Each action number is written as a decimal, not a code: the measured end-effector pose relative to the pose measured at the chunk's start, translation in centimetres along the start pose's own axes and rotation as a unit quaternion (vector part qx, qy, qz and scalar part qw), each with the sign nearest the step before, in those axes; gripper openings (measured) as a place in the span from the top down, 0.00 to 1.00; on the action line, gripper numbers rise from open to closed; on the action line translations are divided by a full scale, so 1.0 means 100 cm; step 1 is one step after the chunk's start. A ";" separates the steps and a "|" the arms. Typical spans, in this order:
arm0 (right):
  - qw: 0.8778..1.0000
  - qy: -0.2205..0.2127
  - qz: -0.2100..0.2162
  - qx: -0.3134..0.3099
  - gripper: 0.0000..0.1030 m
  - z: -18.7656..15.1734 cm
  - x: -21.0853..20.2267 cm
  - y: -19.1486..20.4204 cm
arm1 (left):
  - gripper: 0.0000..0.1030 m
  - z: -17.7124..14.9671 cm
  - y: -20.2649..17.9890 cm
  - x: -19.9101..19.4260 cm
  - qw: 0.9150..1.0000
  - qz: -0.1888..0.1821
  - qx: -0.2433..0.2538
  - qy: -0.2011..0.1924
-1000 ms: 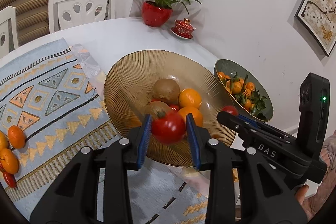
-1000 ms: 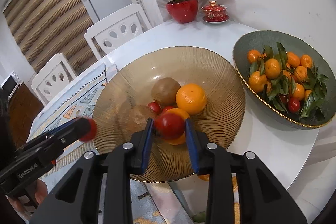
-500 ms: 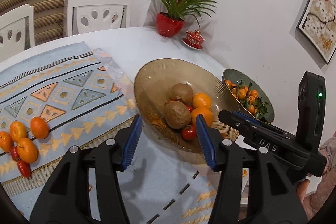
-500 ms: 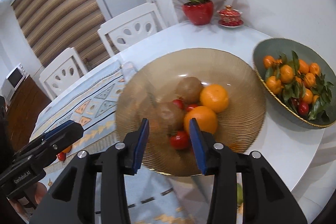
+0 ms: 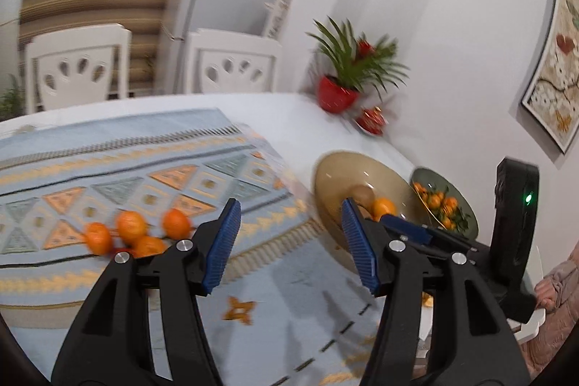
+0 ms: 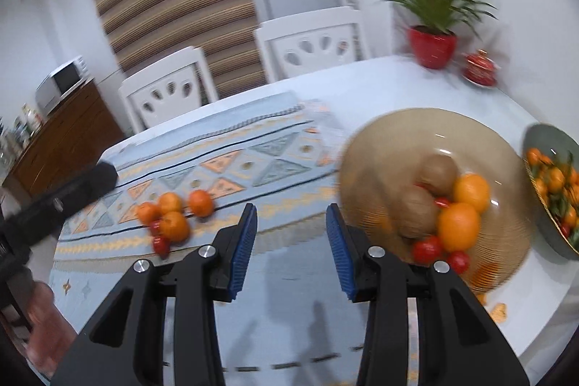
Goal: Organize fruits
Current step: 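Move both open tools back to the remaining fruit on the cloth, then grasp a red tomato with the right tool while the left tool grasps another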
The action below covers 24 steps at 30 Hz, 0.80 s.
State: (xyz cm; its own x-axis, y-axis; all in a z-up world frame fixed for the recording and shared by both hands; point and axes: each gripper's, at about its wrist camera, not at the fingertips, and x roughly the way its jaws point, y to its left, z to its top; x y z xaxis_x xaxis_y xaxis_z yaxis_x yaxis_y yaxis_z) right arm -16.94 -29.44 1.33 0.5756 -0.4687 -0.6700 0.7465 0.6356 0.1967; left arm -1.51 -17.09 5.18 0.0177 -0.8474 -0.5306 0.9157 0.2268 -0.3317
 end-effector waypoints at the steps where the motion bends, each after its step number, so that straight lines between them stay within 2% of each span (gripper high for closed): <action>1: 1.000 0.001 0.006 -0.010 0.61 0.001 0.003 0.012 | 0.43 0.002 0.007 -0.008 1.000 0.007 -0.002 -0.007; 5: 0.999 0.007 0.030 -0.044 0.61 0.006 0.016 0.053 | 0.37 0.011 0.033 -0.036 0.998 0.044 -0.006 -0.037; 7: 0.997 0.010 0.037 -0.063 0.61 0.007 0.027 0.074 | 0.36 0.013 0.050 -0.047 0.995 0.081 -0.008 -0.053; 8: 0.996 0.012 0.042 -0.071 0.61 0.006 0.033 0.084 | 0.36 0.014 0.063 -0.049 0.994 0.096 -0.015 -0.055; 10: 0.994 0.029 0.059 -0.084 0.61 -0.001 0.050 0.103 | 0.36 0.014 0.085 -0.045 0.993 0.102 -0.032 -0.047; 12: 0.992 0.049 0.074 -0.090 0.61 -0.011 0.067 0.117 | 0.36 0.011 0.116 -0.029 0.994 0.088 -0.066 -0.013; 13: 0.991 0.063 0.079 -0.092 0.61 -0.018 0.079 0.124 | 0.37 0.006 0.139 -0.014 0.991 0.083 -0.102 0.010; 17: 0.984 0.125 0.096 -0.082 0.61 -0.035 0.123 0.147 | 0.37 -0.017 0.186 0.020 0.982 0.092 -0.163 0.031; 20: 0.980 0.147 0.106 -0.083 0.61 -0.050 0.140 0.157 | 0.37 -0.033 0.197 0.034 0.981 0.064 -0.181 0.042; 23: 0.978 0.161 0.107 -0.078 0.61 -0.060 0.152 0.159 | 0.35 -0.041 0.198 0.049 0.981 0.051 -0.176 0.061; 24: 0.977 0.166 0.113 -0.070 0.61 -0.061 0.156 0.158 | 0.33 -0.042 0.199 0.054 0.982 0.022 -0.176 0.068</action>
State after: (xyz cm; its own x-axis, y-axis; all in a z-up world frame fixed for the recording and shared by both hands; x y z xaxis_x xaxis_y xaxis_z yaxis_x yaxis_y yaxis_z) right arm 1.82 -22.91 -10.41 0.5644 -0.0967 -0.8198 0.5465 0.7881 0.2833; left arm 15.12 -15.17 -7.52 -0.0206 -0.7669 -0.6414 0.7189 0.4345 -0.5426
